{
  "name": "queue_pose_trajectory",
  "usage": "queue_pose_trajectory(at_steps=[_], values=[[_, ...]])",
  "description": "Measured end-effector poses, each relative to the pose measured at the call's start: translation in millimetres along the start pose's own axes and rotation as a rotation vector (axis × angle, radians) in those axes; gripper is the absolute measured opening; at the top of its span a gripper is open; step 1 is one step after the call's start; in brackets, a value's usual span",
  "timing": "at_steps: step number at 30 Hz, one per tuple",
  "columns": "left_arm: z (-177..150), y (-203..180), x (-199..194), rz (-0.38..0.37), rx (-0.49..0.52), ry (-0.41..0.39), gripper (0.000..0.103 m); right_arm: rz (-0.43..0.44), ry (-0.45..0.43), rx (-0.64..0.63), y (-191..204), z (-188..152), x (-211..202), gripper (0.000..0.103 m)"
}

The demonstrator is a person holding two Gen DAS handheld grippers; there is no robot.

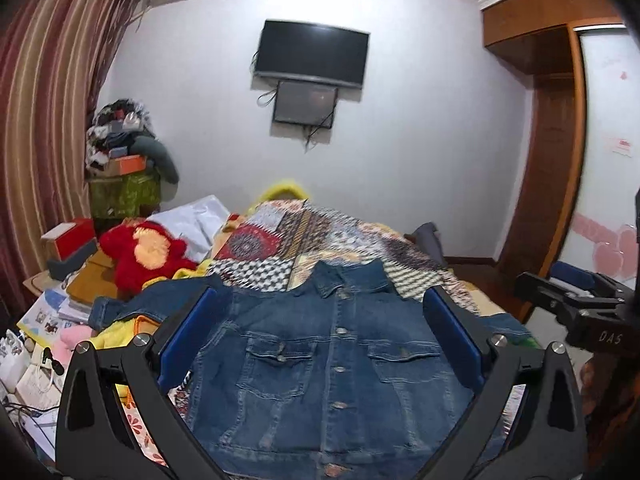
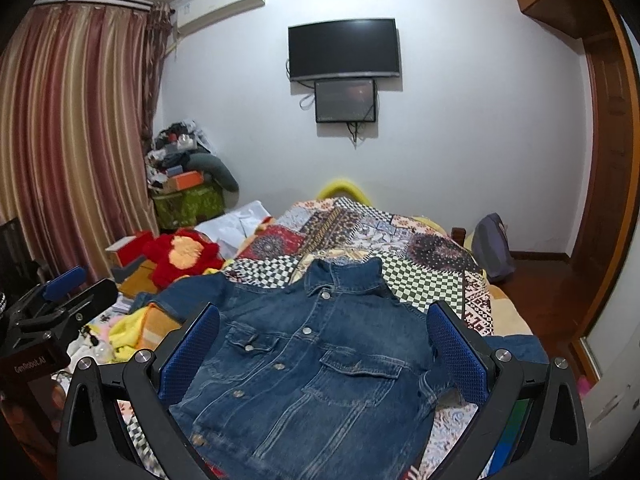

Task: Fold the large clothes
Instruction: 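Grasp the jacket sleeve with the left gripper and lift it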

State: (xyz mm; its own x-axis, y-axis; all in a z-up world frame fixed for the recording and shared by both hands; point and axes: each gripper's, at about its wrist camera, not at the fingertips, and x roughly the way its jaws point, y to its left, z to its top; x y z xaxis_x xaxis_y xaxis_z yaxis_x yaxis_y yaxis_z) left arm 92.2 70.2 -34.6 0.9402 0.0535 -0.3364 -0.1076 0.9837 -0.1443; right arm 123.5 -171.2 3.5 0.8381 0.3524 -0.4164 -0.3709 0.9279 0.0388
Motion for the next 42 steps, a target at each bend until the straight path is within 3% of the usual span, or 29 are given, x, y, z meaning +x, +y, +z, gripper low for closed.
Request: queue_pose_trajectory(at_steps=[7,15,19,25,31,39,42], values=[[1,48,71,0.114,-0.018,0.104,0.103,0.057,0.114,0.048,-1,20,85,0.103],[-15,129,154,0.19,-0.113,0.263,0.103,0.053,0.263,-0.009,13,21,192,0.103],[-34,169,192,0.201,-0.169,0.383,0.103,0.096,0.364,-0.055,21,7,245,0.103],[-72,212,232,0.1,-0.321,0.538,0.103,0.125,0.513,-0.139,36,-25,315,0.103],[-90,238,259,0.009,-0.444,0.586,0.102,0.186,0.624,-0.113,39,-50,370,0.103],[-86,270,290,0.007,-0.549,0.574,0.094,0.246,0.742,-0.006,30,-65,415,0.103],[-78,274,293,0.047,-0.534,0.539,0.081,0.274,0.79,0.039,26,-75,422,0.103]])
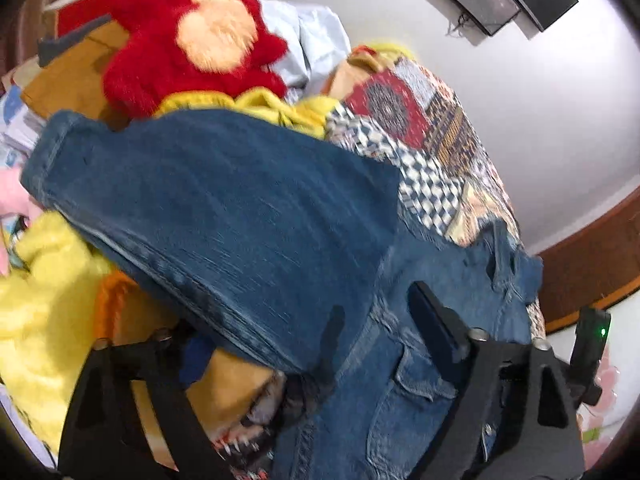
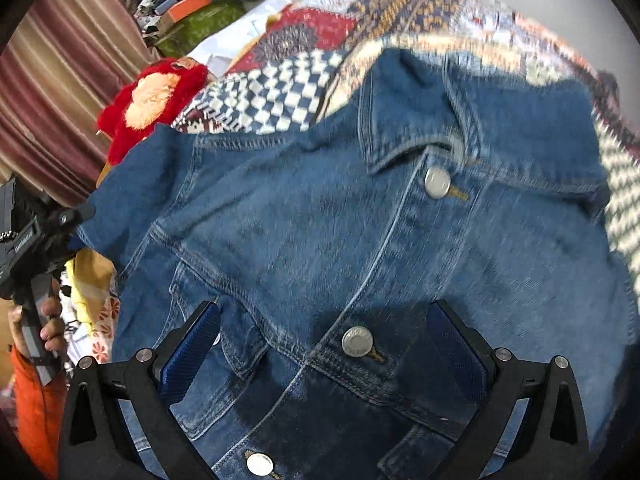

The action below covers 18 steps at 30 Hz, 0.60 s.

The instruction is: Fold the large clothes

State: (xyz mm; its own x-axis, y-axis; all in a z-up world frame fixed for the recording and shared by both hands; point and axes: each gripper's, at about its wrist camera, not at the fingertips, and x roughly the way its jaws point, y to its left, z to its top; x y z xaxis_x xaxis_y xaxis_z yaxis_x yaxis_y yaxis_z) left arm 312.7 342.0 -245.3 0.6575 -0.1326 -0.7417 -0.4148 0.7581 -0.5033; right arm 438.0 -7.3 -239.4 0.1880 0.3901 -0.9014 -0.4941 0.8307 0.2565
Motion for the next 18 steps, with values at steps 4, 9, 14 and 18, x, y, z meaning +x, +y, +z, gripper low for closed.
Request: queue_pose_trajectory(at_steps=[4,9,14,18], values=[[4,-2,-1,0.135,0.026,-0.028,0.037,0.028,0.012,0.04,-7,-3,2,0.102],[-8,-37,-14,0.307,0.244,-0.098,0.021,0.023,-0.035,0.03,-4,-4,-19,0.101],[-17,-90,-33,0.273,0.411,-0.151,0.016,-0.034,-0.115,-0.033,10,-7,-55,0.101],[-21,-111,-36,0.213,0.466,-0.16,0.013,-0.087,-0.196,-0.107,24,-14,-88,0.101]])
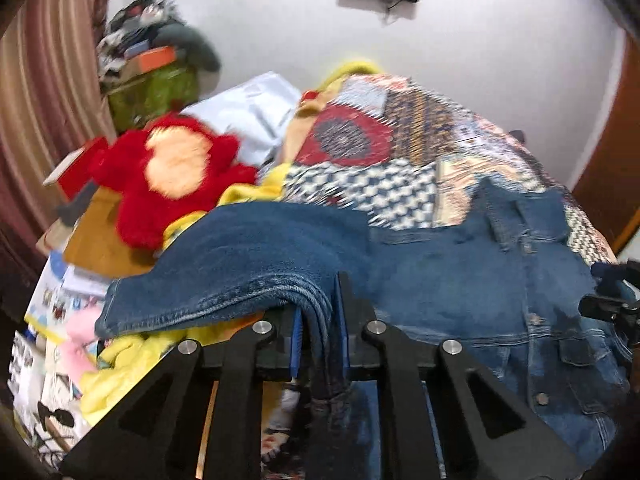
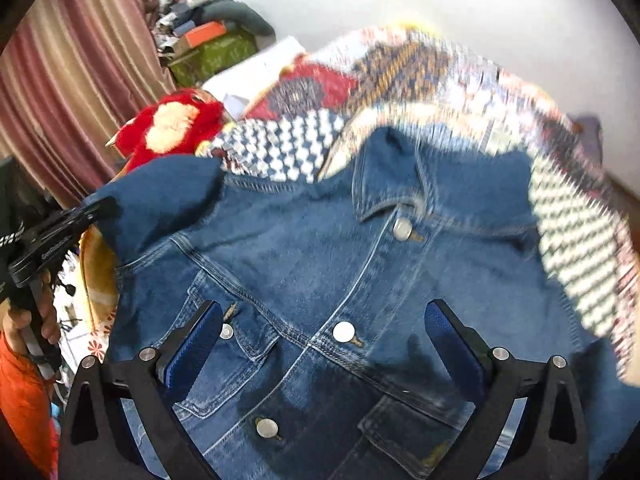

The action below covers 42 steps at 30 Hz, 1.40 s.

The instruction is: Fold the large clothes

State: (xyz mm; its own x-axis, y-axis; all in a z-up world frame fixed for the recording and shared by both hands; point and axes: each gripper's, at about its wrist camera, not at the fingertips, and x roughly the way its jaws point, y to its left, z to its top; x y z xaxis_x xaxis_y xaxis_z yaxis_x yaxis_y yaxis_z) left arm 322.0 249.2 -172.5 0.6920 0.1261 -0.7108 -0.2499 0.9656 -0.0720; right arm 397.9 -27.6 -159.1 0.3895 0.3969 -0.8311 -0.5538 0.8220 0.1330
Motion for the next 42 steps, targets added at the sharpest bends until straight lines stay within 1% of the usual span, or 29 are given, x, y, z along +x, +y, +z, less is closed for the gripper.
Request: queue_pose_trajectory(at_steps=[2,4,6,8,9,12,13,14,16,18,19,20,21,22,23,24,26,29,31,34,36,37,38,39,40,42], values=[[0,-12,-1,-0.054,0.019,0.001,0.013,-0.018,-0.043,-0.037,6,0,-18,0.101],[-3,-28,2,-0.072,0.038,0.013,0.013,-0.023,-0.068,-0.054,10,0,-31,0.101],[-11,-40,12,-0.094,0.047,0.057,0.013,-0.023,-0.089,-0.066,15,-2,-43,0.101],[-21,-47,30,-0.142,0.017,0.121,0.014,-0.019,-0.106,-0.074,18,-4,-52,0.101],[-27,-48,40,-0.152,0.004,0.15,0.014,-0.019,-0.114,-0.078,19,-5,-56,0.101],[-46,-54,66,-0.135,-0.022,0.221,0.014,-0.023,-0.122,-0.086,21,-10,-64,0.101],[-53,-51,77,-0.121,-0.034,0.259,0.014,-0.024,-0.121,-0.087,21,-11,-66,0.101],[-58,-50,83,-0.117,-0.044,0.277,0.014,-0.026,-0.12,-0.089,20,-13,-67,0.101],[-65,-41,90,-0.141,-0.086,0.322,0.014,-0.034,-0.116,-0.092,18,-18,-70,0.101],[-65,-35,86,-0.176,-0.121,0.329,0.014,-0.043,-0.116,-0.093,16,-20,-72,0.101],[-63,-30,82,-0.194,-0.139,0.324,0.019,-0.049,-0.116,-0.092,14,-22,-73,0.101],[-59,-23,75,-0.21,-0.163,0.312,0.028,-0.054,-0.116,-0.091,12,-22,-73,0.101],[-55,-17,68,-0.222,-0.184,0.299,0.034,-0.059,-0.114,-0.087,10,-22,-72,0.101],[-50,-9,61,-0.235,-0.208,0.277,0.047,-0.061,-0.112,-0.081,8,-22,-71,0.101],[-45,0,52,-0.249,-0.232,0.246,0.057,-0.061,-0.11,-0.077,6,-22,-71,0.101],[-40,9,45,-0.255,-0.254,0.217,0.059,-0.059,-0.108,-0.07,5,-22,-69,0.101],[-30,29,39,-0.25,-0.297,0.188,0.061,-0.052,-0.105,-0.057,3,-22,-67,0.101],[-22,60,45,-0.232,-0.369,0.185,0.061,-0.045,-0.1,-0.051,3,-22,-65,0.101],[-20,81,56,-0.202,-0.422,0.198,0.061,-0.045,-0.098,-0.053,3,-22,-64,0.101],[-18,97,64,-0.195,-0.475,0.185,0.06,-0.054,-0.092,-0.06,2,-23,-62,0.101],[-13,99,69,-0.148,-0.476,0.174,0.055,-0.063,-0.084,-0.057,-1,-24,-59,0.101],[-10,98,71,-0.108,-0.458,0.174,0.046,-0.065,-0.079,-0.052,-3,-24,-58,0.101],[-5,95,72,-0.044,-0.422,0.175,0.034,-0.069,-0.071,-0.043,-6,-25,-55,0.101],[0,90,71,0.01,-0.373,0.171,0.026,-0.069,-0.063,-0.035,-9,-25,-54,0.101],[4,86,71,0.033,-0.34,0.165,0.014,-0.069,-0.057,-0.026,-11,-26,-53,0.101],[16,71,60,0.109,-0.25,0.124,0.012,-0.066,-0.048,-0.008,-18,-28,-51,0.101]])
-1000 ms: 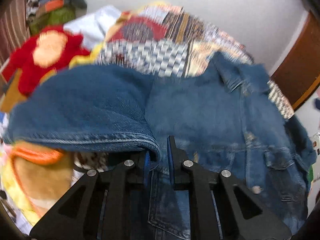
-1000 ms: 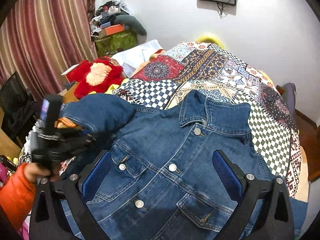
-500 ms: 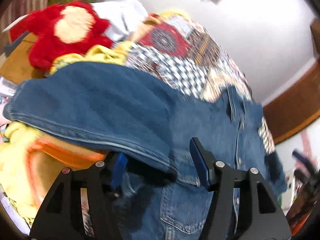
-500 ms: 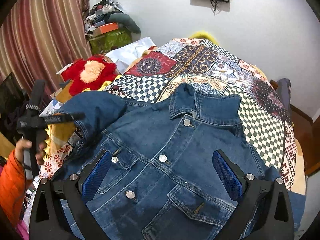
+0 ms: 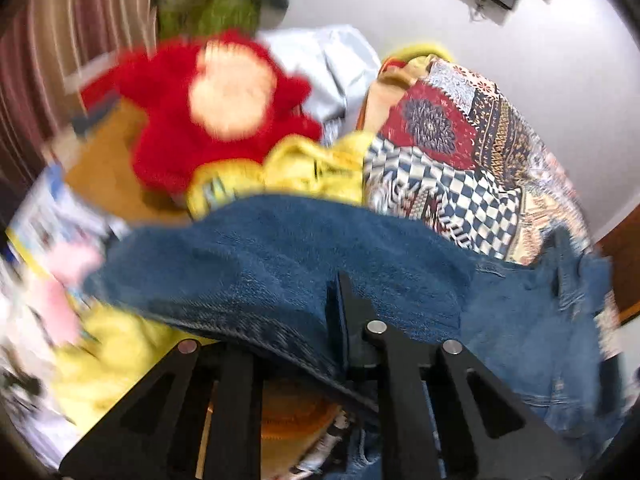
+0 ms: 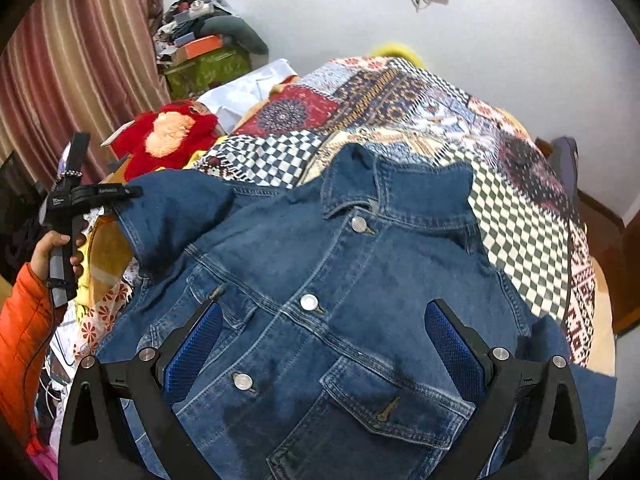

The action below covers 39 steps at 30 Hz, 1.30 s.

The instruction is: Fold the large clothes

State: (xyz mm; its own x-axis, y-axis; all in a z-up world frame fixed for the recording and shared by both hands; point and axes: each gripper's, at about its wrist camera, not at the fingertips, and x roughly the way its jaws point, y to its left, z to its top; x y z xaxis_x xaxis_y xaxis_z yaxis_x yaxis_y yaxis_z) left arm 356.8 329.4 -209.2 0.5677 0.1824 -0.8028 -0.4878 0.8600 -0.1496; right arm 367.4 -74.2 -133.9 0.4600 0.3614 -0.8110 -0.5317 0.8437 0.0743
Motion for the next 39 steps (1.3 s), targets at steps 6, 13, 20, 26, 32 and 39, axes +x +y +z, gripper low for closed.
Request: queue_pose_trajectory(at_steps=[6,13,20,26,32,39], values=[[23,-59,-74,-0.106,0.145,-0.182,0.01,-0.022,-0.002,0.027,-16,-4,-4,0.101],[-25,-164,-84,-0.242,0.42,-0.125,0.01,-0.005,-0.028,0.093,-33,-12,-24,0.101],[-104,-209,-14,-0.291,0.489,0.163,0.012,0.006,-0.003,0.13,-47,-24,-37,0.101],[-137,-193,-4,-0.319,0.428,0.274,0.041,0.012,0.038,0.12,-40,-26,-37,0.101],[-125,-143,-54,-0.35,0.359,0.194,0.062,0.035,0.055,0.038,-3,-10,-27,0.101],[-96,-48,-108,-0.206,0.275,0.002,0.078,0.096,0.074,-0.114,78,16,0,0.101]])
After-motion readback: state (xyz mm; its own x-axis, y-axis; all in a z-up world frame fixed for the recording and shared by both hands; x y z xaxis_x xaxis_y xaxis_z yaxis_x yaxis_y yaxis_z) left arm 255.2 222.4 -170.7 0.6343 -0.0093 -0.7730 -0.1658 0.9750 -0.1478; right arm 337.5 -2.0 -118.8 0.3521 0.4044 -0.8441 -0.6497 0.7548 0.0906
